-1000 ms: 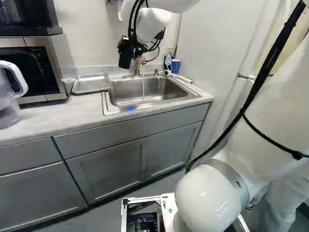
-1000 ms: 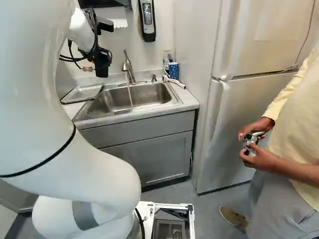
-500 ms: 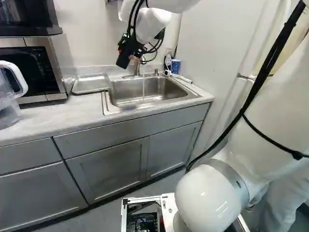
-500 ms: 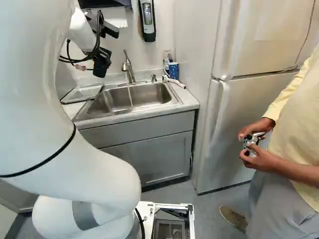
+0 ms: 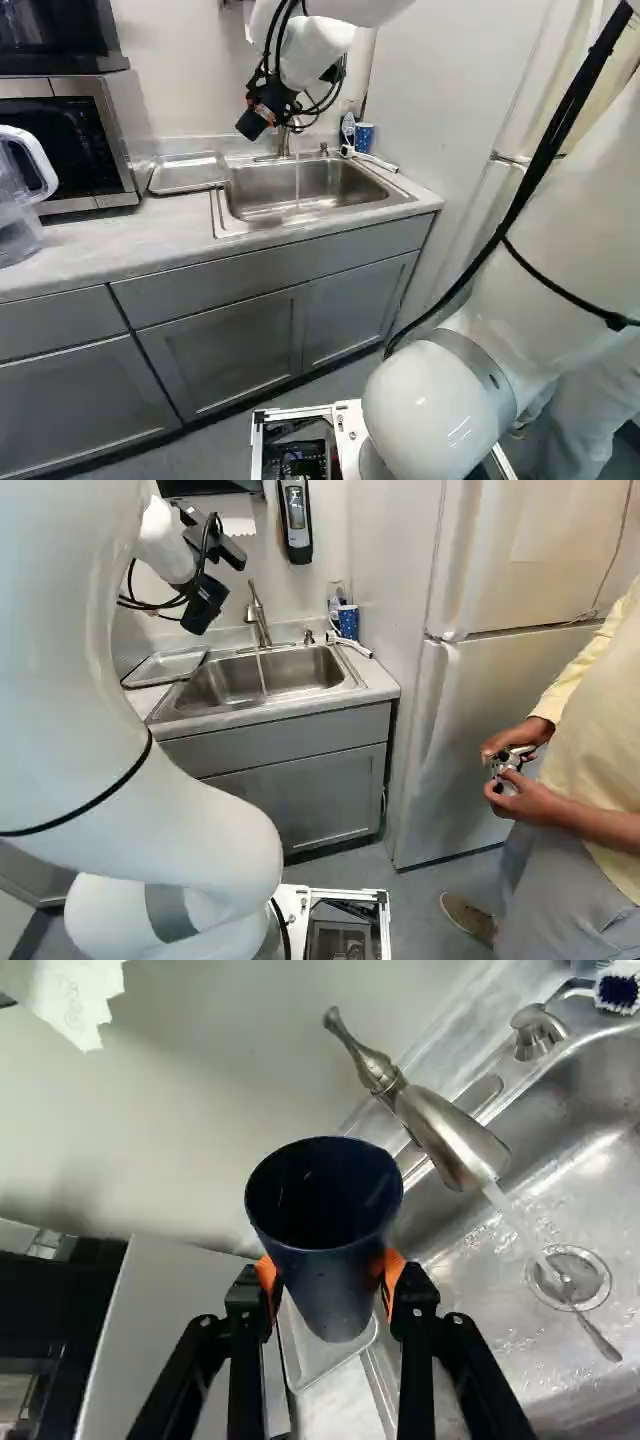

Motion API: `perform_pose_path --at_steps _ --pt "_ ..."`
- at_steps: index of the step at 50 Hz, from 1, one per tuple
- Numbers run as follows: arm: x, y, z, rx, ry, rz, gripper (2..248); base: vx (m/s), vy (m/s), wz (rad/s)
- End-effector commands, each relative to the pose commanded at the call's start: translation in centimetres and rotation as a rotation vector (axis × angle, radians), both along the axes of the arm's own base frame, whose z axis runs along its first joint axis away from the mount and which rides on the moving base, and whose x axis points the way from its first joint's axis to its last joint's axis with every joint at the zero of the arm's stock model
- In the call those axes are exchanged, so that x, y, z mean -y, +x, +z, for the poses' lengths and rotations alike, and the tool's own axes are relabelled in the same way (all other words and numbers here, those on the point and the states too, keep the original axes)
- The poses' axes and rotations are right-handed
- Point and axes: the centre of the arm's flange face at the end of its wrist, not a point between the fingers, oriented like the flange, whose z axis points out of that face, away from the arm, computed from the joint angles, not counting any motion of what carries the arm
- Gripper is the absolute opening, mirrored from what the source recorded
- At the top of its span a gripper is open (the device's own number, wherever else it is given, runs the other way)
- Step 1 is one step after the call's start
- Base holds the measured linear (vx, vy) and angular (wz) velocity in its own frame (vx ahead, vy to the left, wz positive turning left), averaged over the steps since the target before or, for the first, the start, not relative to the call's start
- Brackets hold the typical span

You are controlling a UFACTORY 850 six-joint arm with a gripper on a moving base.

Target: Rinse the cup and place it in the tray

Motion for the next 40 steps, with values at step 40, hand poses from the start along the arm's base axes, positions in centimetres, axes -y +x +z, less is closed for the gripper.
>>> perform_pose_path --at_steps 40 --pt "0.00 0.00 0.00 -0.151 0.339 -0.198 120 0.000 0.000 0.000"
